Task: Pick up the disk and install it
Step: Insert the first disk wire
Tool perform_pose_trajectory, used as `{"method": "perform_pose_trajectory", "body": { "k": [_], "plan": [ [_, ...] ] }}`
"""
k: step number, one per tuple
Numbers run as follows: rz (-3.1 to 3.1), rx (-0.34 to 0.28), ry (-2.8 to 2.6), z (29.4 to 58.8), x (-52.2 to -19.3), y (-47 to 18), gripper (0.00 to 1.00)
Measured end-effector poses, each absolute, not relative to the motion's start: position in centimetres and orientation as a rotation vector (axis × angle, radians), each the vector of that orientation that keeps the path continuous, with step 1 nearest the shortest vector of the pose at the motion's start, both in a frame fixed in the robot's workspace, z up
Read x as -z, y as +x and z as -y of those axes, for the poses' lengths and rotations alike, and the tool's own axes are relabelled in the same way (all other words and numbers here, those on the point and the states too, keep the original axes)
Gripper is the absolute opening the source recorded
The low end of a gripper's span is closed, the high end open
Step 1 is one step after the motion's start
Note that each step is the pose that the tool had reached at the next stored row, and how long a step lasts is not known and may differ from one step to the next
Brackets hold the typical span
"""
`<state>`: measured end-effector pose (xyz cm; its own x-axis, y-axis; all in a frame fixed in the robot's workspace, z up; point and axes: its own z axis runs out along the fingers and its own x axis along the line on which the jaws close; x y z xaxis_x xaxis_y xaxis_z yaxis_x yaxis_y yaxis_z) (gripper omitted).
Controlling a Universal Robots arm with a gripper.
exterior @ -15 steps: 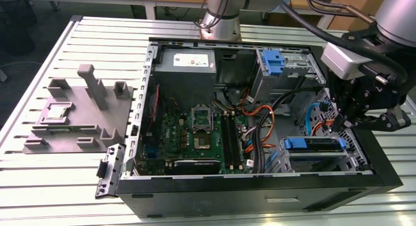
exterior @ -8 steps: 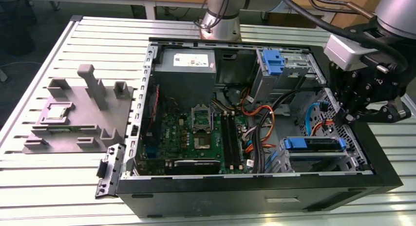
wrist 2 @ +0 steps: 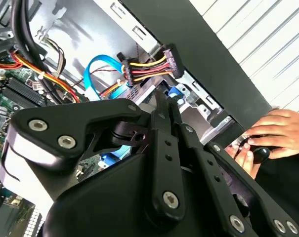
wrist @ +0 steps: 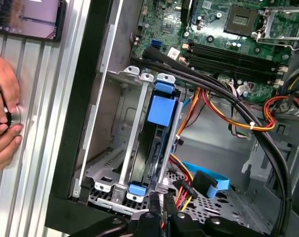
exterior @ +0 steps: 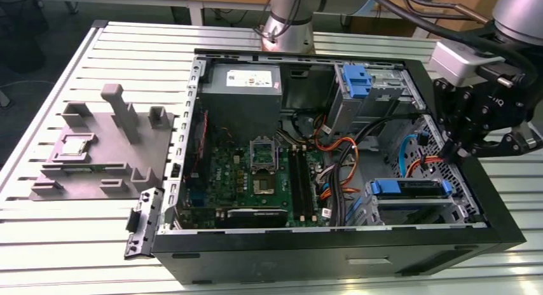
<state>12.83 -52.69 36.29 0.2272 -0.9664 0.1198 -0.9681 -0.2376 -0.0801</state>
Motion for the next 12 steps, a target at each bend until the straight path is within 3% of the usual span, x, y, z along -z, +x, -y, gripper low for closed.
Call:
{"method": "perform_pose_trajectory", "body": {
  "k": [4,5,12],
  "plan": [
    [1.896,-0.232,2.478,52.69,-36.28,12.92,0.19],
    [1.879,-0.232,2.491,52.68,-36.27,12.92,0.25],
    [1.745,-0.235,2.597,52.68,-36.19,12.92,0.25]
  ]
}}
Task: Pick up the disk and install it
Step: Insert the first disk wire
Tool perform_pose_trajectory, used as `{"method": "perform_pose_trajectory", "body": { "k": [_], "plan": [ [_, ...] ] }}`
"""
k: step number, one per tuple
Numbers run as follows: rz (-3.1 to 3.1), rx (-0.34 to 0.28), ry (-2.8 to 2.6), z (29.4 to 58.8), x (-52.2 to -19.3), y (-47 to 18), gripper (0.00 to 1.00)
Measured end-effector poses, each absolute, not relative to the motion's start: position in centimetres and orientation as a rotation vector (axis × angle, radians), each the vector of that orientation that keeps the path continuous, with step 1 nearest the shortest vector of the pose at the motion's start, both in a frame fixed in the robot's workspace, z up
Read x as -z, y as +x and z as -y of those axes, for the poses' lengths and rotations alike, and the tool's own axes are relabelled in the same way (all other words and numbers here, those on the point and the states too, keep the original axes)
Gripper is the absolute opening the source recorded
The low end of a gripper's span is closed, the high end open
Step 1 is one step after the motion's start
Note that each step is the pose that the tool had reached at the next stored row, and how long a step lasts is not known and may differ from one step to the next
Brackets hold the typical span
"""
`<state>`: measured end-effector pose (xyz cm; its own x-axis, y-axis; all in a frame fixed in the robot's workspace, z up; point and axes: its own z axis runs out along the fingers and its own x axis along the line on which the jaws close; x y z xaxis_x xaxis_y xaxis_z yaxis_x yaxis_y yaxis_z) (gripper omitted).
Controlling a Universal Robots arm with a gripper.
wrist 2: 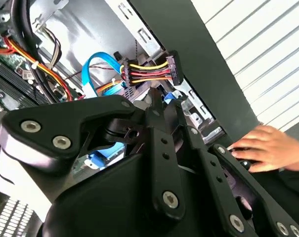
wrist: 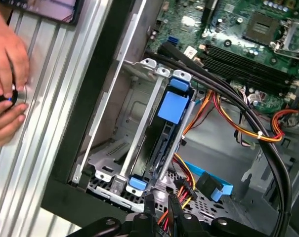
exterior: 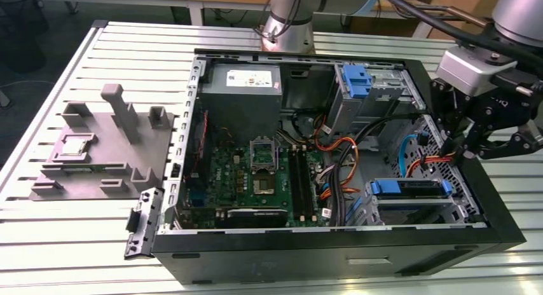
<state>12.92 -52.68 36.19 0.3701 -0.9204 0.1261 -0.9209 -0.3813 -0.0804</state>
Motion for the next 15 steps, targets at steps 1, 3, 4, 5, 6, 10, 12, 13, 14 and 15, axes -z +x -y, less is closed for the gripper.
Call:
{"method": "perform_pose_trajectory", "body": {
  "k": [1,3,4,5,6,10,12,13,14,15],
  "plan": [
    [1.726,-0.236,2.611,52.7,-36.2,12.9,0.25],
    [1.696,-0.237,2.631,52.7,-36.1,12.9,0.25],
    [1.685,-0.239,2.637,52.7,-36.1,13.0,0.25],
    [1.679,-0.240,2.640,52.7,-36.0,13.1,0.25],
    [1.676,-0.241,2.640,52.7,-36.0,13.2,0.25],
    [1.670,-0.249,2.633,52.5,-36.0,13.9,0.25],
    [1.664,-0.257,2.626,52.3,-36.0,14.1,0.25],
    [1.663,-0.258,2.625,52.1,-36.0,14.3,0.25],
    [1.663,-0.257,2.625,52.1,-36.0,14.5,0.25],
    [1.663,-0.256,2.624,52.0,-36.0,14.7,0.26]
  ]
}}
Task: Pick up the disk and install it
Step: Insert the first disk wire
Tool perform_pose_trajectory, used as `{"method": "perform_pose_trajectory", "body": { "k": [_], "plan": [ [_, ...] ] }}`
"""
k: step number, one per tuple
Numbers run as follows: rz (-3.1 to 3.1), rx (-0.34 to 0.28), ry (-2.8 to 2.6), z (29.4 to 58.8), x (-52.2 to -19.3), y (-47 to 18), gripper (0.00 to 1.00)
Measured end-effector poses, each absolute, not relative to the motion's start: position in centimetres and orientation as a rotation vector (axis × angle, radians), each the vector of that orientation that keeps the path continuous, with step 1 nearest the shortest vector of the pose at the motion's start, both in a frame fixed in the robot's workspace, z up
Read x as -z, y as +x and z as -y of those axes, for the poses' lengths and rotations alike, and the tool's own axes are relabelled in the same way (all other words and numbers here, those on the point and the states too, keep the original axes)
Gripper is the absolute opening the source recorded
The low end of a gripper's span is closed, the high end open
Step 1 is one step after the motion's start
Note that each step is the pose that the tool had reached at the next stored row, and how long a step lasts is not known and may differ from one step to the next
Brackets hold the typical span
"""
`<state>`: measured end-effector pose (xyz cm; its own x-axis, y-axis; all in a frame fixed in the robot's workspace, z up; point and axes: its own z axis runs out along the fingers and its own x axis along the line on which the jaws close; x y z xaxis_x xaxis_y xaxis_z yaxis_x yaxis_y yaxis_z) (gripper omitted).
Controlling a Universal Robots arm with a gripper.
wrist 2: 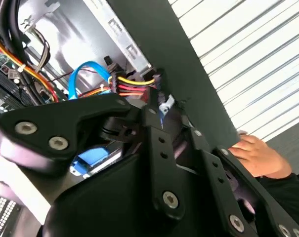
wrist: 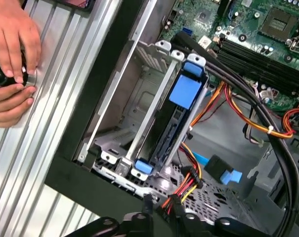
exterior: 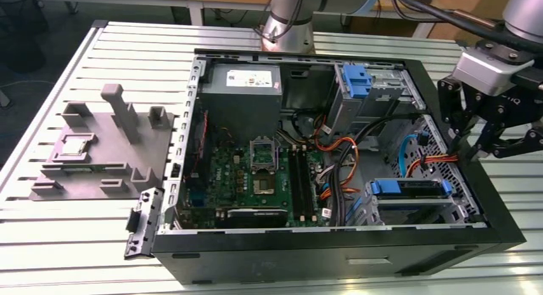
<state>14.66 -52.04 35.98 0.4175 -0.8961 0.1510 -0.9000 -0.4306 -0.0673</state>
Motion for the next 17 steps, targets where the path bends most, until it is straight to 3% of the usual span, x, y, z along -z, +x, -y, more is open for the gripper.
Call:
{"method": "perform_pose_trajectory", "body": {
  "k": [1,2,17],
  "plan": [
    [1.662,-0.255,2.625,52.03,-35.99,14.84,0.26],
    [1.653,-0.255,2.631,52.02,-35.98,14.92,0.33],
    [1.362,-0.259,2.813,52.02,-35.41,14.66,0.33]
  ]
}}
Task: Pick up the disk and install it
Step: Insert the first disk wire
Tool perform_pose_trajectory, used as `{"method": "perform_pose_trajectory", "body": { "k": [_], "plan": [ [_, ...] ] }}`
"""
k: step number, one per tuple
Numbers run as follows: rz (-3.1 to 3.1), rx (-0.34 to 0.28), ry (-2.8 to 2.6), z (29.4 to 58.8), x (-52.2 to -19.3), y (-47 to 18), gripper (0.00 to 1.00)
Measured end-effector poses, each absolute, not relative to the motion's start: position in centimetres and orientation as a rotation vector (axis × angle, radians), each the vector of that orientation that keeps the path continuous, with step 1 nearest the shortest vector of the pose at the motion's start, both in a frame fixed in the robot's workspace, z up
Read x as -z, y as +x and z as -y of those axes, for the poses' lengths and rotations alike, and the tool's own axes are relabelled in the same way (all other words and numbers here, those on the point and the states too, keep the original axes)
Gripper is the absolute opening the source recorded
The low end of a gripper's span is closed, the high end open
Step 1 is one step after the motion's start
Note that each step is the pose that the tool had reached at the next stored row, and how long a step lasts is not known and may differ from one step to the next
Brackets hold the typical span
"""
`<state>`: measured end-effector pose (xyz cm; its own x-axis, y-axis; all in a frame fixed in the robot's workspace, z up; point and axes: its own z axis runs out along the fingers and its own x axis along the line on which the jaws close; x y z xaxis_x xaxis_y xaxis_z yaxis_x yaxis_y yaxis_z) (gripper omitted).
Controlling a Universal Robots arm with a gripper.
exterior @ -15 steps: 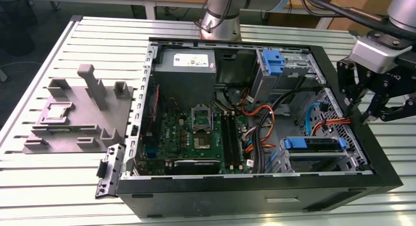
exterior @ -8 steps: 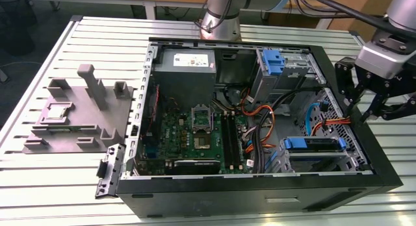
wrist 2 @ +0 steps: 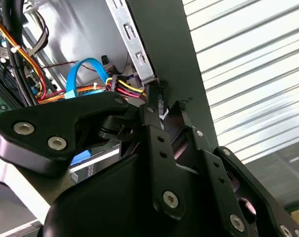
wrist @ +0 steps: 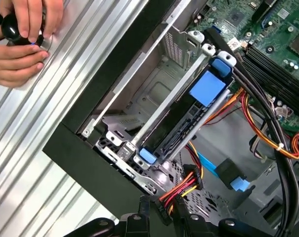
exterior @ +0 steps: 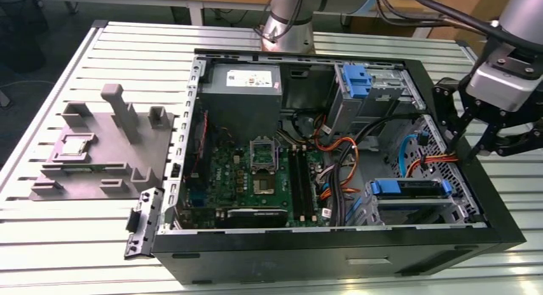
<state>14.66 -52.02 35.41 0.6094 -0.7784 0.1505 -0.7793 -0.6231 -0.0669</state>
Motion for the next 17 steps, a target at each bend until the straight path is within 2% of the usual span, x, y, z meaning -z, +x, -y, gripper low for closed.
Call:
{"method": "perform_pose_trajectory", "body": {
  "k": [17],
  "plan": [
    [1.005,-0.272,2.962,52.02,-35.01,14.65,0.33]
  ]
}}
